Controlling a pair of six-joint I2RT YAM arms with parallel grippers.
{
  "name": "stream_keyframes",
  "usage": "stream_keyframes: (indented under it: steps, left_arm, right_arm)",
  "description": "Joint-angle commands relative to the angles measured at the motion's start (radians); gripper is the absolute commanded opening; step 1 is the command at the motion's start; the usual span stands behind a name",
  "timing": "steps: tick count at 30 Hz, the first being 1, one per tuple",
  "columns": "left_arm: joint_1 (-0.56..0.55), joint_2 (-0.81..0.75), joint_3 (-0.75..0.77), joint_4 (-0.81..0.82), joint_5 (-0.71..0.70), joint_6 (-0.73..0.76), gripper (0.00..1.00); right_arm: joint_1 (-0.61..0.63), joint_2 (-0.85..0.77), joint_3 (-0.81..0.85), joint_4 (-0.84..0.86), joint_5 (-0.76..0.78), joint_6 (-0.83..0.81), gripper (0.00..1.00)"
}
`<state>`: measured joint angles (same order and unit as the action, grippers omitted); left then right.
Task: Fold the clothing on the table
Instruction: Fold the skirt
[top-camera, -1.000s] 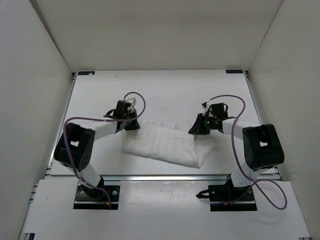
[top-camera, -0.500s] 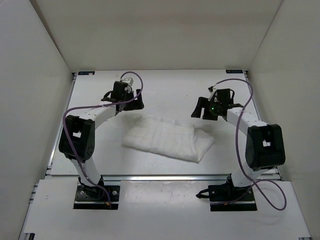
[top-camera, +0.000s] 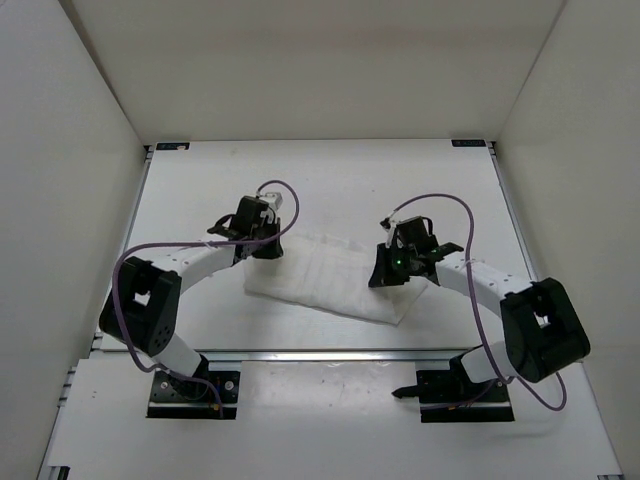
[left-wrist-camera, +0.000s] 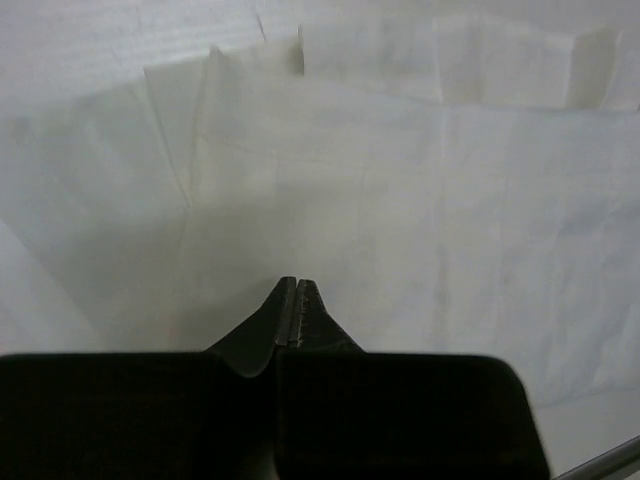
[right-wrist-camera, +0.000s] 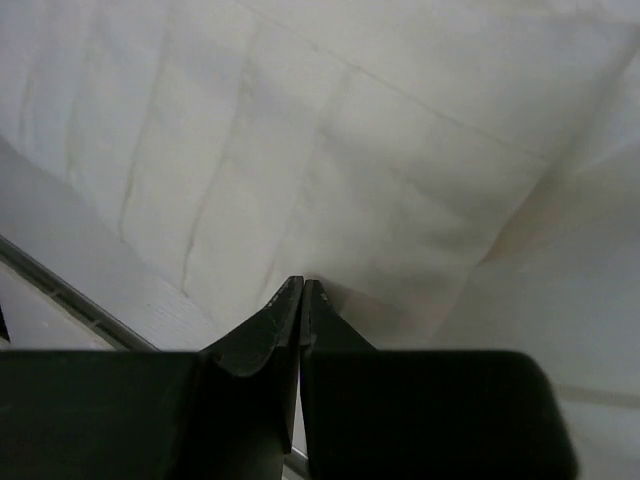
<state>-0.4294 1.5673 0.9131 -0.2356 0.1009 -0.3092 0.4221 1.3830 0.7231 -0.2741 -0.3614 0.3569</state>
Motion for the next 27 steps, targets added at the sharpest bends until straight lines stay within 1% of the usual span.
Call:
stream_keyframes:
  steps: [1, 8, 14, 16, 18, 21, 24, 27]
  left_arm:
    - [-0.026, -0.064, -0.054, 0.007, 0.011, -0.021, 0.00]
    - [-0.060, -0.061, -0.132, 0.002, 0.010, -0.067, 0.00]
    - [-0.026, 0.000, -0.157, 0.051, 0.051, -0.099, 0.00]
    - [-0.023, 0.055, -0.117, 0.044, 0.040, -0.093, 0.00]
    - [-0.009, 0.101, -0.073, 0.032, 0.036, -0.080, 0.00]
    - [0.030, 0.175, -0.014, 0.045, 0.088, -0.085, 0.00]
    - [0.073, 0.244, 0.072, 0.042, 0.115, -0.076, 0.00]
    - [0.087, 0.319, 0.194, -0.020, 0.103, -0.047, 0.00]
  right_arm:
    - [-0.014, 0.042, -0.002, -0.020, 0.035, 0.050, 0.00]
    - [-0.035, 0.161, 0.065, -0.057, 0.096, -0.004, 0.00]
    - [-0.057, 0.292, 0.162, -0.079, 0.147, -0.038, 0.00]
    - [-0.065, 0.359, 0.209, -0.080, 0.148, -0.049, 0.00]
    - [-0.078, 0.392, 0.271, -0.092, 0.142, -0.056, 0.00]
    - [-0.117, 0.454, 0.346, -0.100, 0.127, -0.061, 0.00]
    - [-0.141, 0.504, 0.415, -0.111, 0.127, -0.075, 0.00]
    - [-0.184, 0.543, 0.482, -0.128, 0.148, -0.099, 0.00]
